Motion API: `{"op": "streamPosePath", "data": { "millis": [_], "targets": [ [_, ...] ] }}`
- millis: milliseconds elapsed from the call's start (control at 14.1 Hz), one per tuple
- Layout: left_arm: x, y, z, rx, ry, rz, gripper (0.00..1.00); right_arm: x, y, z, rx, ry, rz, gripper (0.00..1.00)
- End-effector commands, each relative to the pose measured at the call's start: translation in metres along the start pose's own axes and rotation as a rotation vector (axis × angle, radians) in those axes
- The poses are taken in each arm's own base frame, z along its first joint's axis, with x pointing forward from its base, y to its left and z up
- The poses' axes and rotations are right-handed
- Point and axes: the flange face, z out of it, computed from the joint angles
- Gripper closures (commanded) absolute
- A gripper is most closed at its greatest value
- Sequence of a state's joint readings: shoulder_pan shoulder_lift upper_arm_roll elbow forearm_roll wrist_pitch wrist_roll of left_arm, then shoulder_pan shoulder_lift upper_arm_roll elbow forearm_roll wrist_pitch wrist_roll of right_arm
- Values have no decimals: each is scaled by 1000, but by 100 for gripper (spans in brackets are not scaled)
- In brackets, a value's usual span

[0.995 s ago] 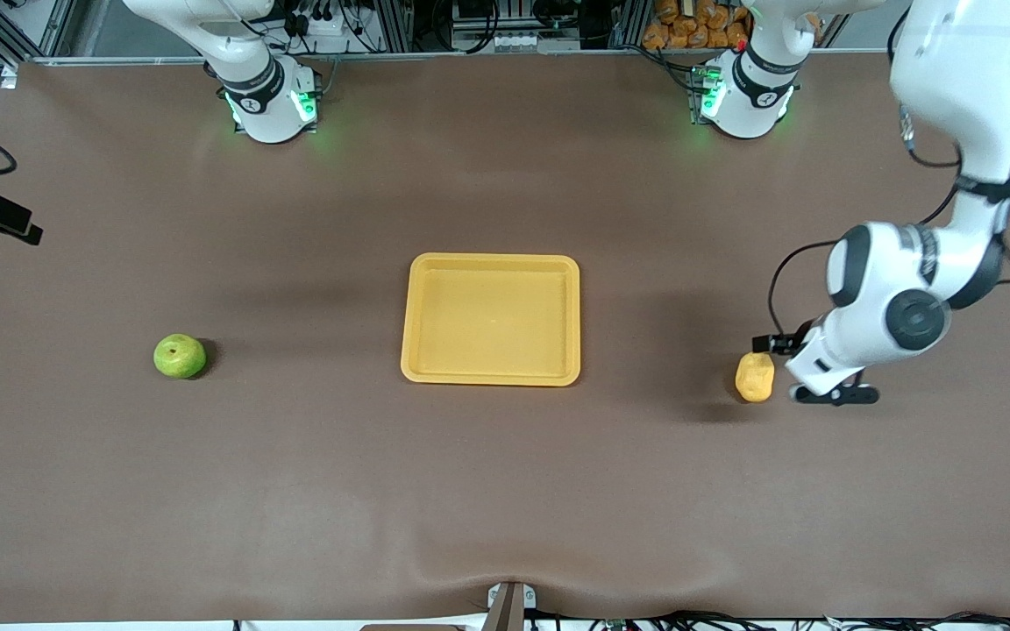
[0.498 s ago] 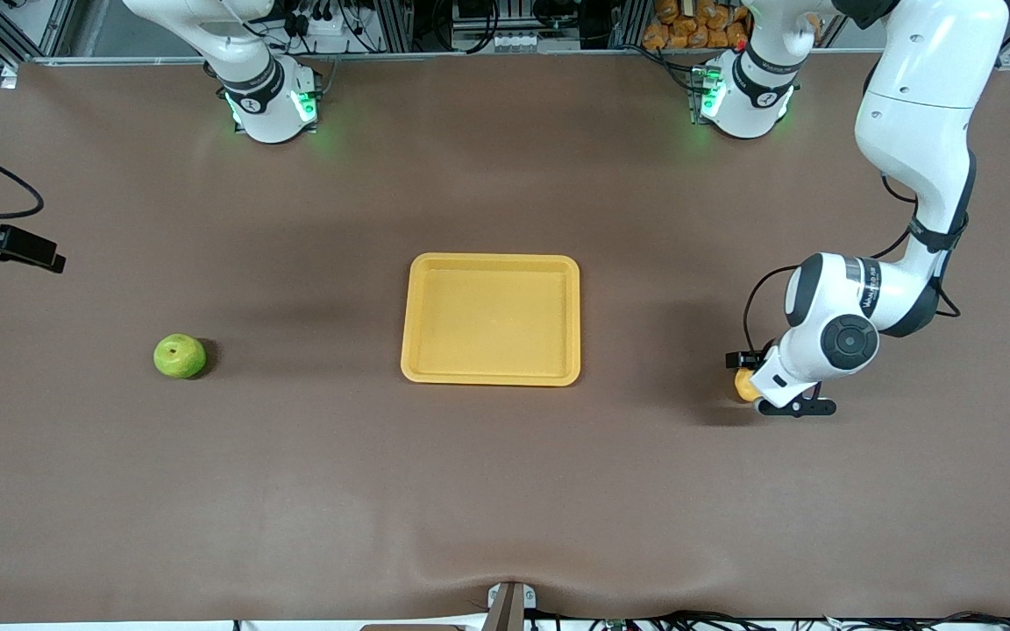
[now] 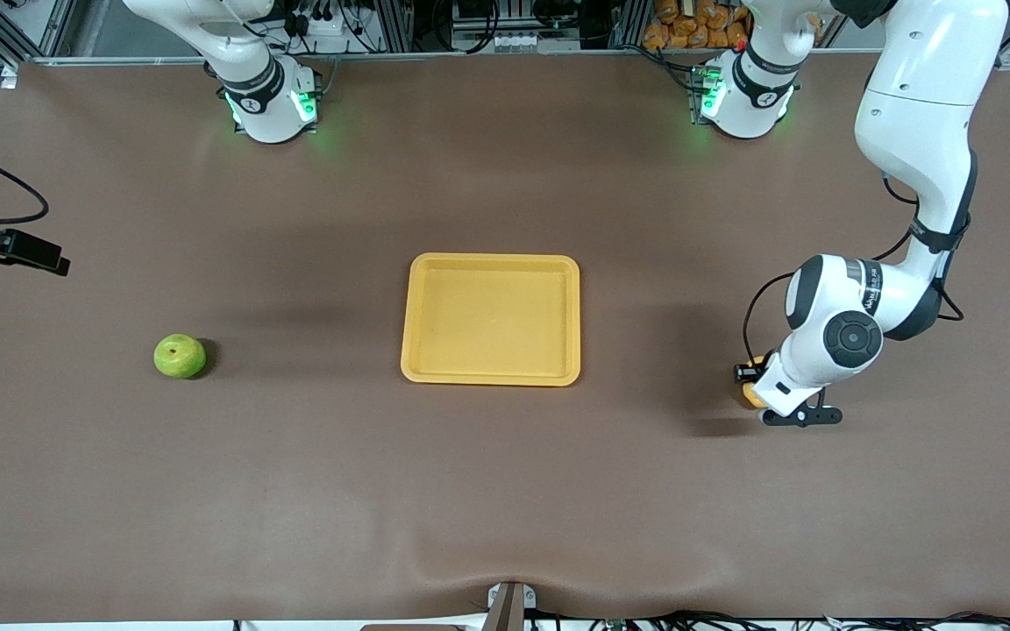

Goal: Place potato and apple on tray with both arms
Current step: 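Carry the potato with the left gripper while the right gripper approaches the apple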

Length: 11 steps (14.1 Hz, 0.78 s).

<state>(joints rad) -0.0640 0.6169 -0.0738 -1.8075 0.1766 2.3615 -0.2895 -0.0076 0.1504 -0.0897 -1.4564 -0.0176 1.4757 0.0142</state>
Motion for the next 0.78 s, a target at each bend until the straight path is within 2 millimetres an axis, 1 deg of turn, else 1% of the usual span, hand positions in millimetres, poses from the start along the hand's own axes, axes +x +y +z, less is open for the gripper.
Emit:
{"op": "streamPosePath", "data": {
  "millis": [0, 71, 142, 284, 355, 498, 569, 640, 711],
  "targets": [
    [15, 12, -15, 4, 51, -59, 61, 10, -1, 5, -9, -4, 2, 0],
    [16, 21, -24, -2, 67, -87, 60, 13, -1, 11, -10, -11, 1, 0],
    [14, 38, -30, -4, 76, -111, 60, 18, -2, 19, -12, -23, -6, 0],
    [3, 77, -47, -8, 96, -134, 60, 27, -3, 33, -14, -40, -16, 0],
    [-3, 100, -56, -14, 107, -155, 59, 30, -2, 37, -13, -42, -15, 0],
    [-26, 157, -68, -23, 120, -188, 57, 38, -4, 49, -20, -55, -18, 0],
    [-41, 187, -71, -18, 117, -198, 57, 40, -4, 53, -17, -59, -18, 0],
    [-64, 219, -77, 19, 96, -185, 57, 44, -5, 60, -18, -65, -19, 0],
    [-81, 237, -82, 75, 80, -177, 57, 49, -6, 69, -20, -71, -19, 0]
  ]
}}
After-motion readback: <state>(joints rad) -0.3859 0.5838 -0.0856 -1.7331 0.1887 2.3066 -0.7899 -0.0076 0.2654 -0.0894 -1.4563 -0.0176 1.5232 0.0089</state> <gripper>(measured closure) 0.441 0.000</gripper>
